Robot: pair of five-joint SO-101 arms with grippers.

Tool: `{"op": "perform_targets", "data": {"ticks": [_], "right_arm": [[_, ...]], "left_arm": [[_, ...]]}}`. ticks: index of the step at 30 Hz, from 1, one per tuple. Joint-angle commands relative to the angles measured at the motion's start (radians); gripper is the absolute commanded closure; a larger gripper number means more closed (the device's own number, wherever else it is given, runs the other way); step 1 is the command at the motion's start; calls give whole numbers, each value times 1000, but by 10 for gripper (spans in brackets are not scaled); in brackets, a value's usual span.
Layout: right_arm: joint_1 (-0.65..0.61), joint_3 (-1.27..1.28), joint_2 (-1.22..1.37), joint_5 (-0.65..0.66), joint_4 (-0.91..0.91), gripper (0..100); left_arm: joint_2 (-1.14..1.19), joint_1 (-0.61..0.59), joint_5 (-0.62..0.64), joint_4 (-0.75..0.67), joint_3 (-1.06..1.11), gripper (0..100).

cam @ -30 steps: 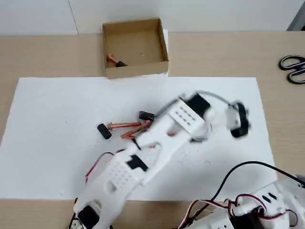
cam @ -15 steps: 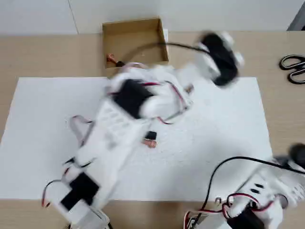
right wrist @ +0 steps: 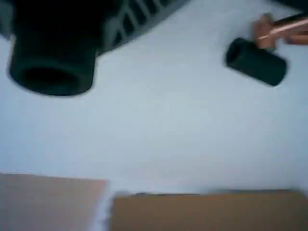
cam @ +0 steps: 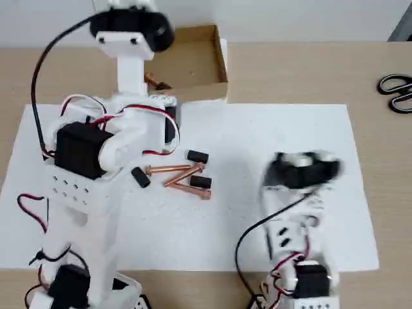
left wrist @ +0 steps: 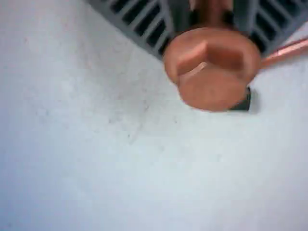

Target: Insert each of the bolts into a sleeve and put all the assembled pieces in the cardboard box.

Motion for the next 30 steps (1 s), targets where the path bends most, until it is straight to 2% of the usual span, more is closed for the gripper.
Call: {"op": "perform_targets", "data": {"ticks": [1, 4, 8, 12, 14, 16, 20, 24, 27, 30], "right_arm": [[-185, 87, -5, 104, -183, 995], [-274, 169, -1, 195, -311, 995], [-321, 164, -5, 209, -328, 995], [-325, 164, -7, 203, -329, 995], [-326, 164, -7, 203, -358, 995], [-326, 164, -7, 207, -401, 995], [-326, 164, -2, 207, -407, 995], [-326, 164, 1, 201, -395, 995], [-326, 164, 1, 201, -395, 995], [-326, 164, 1, 206, -395, 995]], "left_arm": [[-115, -5, 23, -3, 113, 994], [-232, -6, 25, -58, 180, 994], [-423, -6, 26, -146, 306, 994], [-637, -6, 20, -287, 553, 994], [-747, -15, -31, -396, 720, 994], [-856, -40, -74, -546, 908, 994], [-1077, -114, -46, -961, 1280, 994], [-1250, -34, 28, -1307, 1540, 994], [-1277, 83, 43, -1344, 1610, 994], [-1260, 133, 60, -1346, 1616, 994]]}}
